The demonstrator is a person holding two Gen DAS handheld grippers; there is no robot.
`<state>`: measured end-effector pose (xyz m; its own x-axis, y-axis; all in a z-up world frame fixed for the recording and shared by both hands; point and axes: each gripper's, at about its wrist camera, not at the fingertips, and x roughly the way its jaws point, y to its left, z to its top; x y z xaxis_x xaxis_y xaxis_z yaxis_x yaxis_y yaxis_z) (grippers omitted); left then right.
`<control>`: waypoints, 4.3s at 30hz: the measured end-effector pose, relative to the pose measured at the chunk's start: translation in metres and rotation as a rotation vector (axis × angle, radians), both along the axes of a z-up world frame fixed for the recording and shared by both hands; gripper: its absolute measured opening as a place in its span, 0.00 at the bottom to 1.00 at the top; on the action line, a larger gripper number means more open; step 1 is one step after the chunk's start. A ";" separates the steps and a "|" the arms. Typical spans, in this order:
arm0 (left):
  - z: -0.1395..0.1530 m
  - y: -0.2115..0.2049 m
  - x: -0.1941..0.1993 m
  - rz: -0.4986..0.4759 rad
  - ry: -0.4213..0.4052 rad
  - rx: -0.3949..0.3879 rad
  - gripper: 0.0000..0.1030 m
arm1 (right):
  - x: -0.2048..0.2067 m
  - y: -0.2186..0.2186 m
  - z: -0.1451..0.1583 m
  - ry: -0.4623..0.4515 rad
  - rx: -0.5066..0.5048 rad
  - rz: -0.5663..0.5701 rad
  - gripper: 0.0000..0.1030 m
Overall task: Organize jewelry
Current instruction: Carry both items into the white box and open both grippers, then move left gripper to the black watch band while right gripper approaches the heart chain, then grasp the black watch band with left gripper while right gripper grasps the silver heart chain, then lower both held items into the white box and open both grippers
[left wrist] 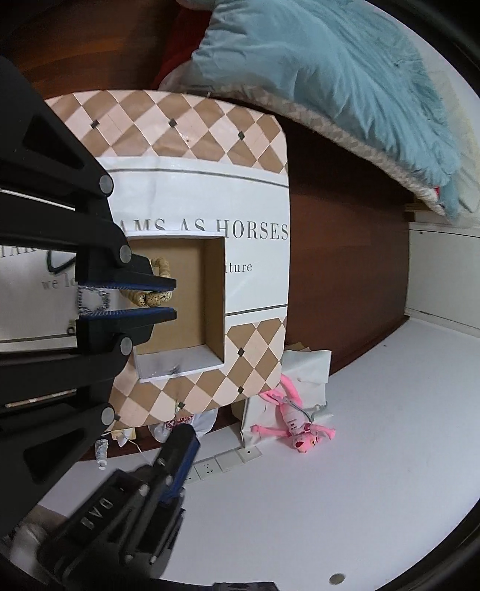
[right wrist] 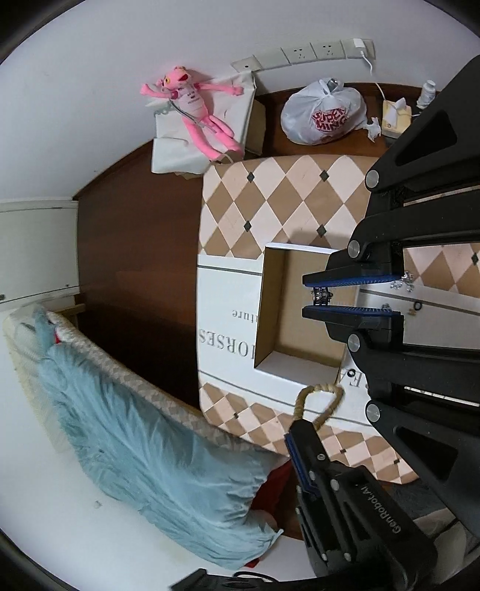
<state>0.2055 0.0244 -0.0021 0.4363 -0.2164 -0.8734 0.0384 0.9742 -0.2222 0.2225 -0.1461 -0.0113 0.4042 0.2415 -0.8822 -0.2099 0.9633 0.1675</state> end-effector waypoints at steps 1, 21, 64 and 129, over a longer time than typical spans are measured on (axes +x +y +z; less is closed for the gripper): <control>-0.006 0.001 0.008 0.000 0.015 -0.008 0.06 | 0.006 0.002 -0.006 0.012 0.001 0.002 0.10; -0.058 0.014 0.081 0.054 0.117 0.052 0.32 | 0.082 0.000 -0.104 0.228 -0.017 -0.065 0.52; 0.006 0.033 -0.069 0.208 -0.180 0.309 0.97 | -0.064 -0.011 -0.017 -0.057 -0.103 -0.190 0.94; -0.048 0.018 -0.066 0.033 -0.041 0.072 0.10 | -0.078 -0.003 -0.044 -0.036 0.151 -0.061 0.08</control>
<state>0.1394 0.0423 -0.0501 0.4774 -0.1383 -0.8677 0.0138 0.9886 -0.1500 0.1448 -0.1486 -0.0554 0.4531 0.3442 -0.8224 -0.1601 0.9389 0.3047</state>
